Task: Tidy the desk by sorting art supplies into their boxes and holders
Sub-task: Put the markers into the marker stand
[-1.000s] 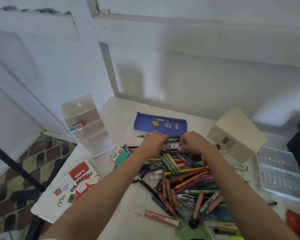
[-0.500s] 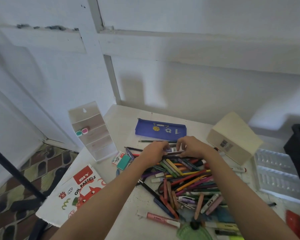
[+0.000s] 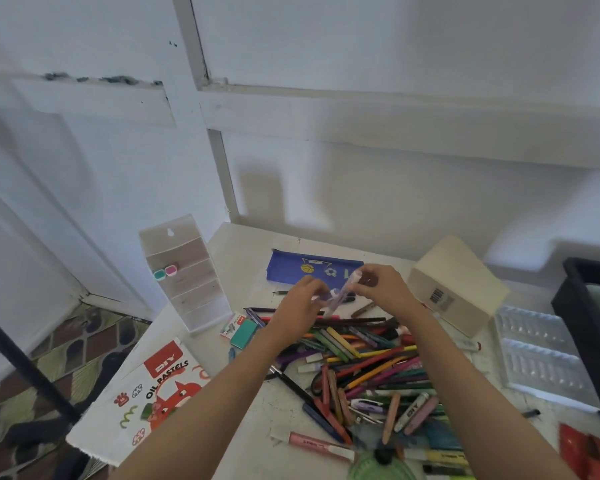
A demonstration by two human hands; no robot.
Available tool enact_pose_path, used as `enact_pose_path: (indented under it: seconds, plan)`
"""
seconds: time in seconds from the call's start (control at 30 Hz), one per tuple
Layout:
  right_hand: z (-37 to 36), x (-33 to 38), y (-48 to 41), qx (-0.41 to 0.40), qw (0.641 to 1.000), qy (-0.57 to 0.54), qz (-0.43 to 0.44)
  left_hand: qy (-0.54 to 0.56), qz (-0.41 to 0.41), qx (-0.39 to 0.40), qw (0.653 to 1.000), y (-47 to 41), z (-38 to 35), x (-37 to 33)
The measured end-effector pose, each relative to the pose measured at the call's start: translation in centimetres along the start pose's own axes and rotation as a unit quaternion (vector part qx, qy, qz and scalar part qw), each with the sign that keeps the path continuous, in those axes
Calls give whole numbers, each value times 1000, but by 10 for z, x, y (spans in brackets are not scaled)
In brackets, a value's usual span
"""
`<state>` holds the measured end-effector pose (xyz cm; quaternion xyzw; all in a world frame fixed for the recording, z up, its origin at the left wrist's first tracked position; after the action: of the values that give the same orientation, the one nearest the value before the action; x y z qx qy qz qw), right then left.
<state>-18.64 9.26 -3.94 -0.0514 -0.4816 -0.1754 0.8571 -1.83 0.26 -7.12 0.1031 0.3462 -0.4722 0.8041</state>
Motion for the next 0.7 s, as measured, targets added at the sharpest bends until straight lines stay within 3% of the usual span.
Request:
enact_pose_path:
  seconds: [0.13, 0.27, 0.5, 0.7]
  plan:
    - [1, 21, 2, -66, 995, -60, 43, 7, -9, -101, 995, 3, 25, -10]
    - [-1, 57, 10, -83, 979, -166, 85, 122, 36, -167, 978, 12, 60, -25]
    - [-23, 124, 28, -26, 941, -286, 179, 207, 33, -211, 955, 57, 122, -50]
    - [-60, 179, 22, 49, 935, -224, 271, 132, 22, -306, 942, 99, 169, -47]
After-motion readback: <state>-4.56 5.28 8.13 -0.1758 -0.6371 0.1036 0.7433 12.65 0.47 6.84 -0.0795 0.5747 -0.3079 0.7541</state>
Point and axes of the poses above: each hand's wrist, its own y-axis away from the middle knuckle, its own z-axis out of the back of the hand, x = y × z, the point moved 1 cm from there along -y, towards the middle knuckle, and after that the axes turned 7 degrees about x, right-handed, at the moved point
